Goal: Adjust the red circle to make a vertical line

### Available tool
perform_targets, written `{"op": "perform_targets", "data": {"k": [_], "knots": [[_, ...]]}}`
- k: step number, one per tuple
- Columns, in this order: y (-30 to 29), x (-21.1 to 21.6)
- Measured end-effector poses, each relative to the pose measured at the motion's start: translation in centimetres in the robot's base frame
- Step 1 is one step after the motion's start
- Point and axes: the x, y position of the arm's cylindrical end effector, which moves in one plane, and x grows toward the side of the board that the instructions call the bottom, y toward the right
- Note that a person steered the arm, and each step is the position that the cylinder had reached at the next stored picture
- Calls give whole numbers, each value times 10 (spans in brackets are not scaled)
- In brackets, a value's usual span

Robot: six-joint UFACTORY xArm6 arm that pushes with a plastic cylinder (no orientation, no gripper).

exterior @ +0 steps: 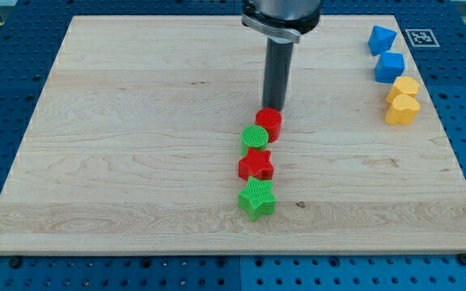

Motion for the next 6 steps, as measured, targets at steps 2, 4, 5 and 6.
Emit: {"op": "perform_targets", "data": {"k": [2, 4, 5, 6], "knots": [[30, 38], [5, 30], [-5, 30], [6, 30]]}}
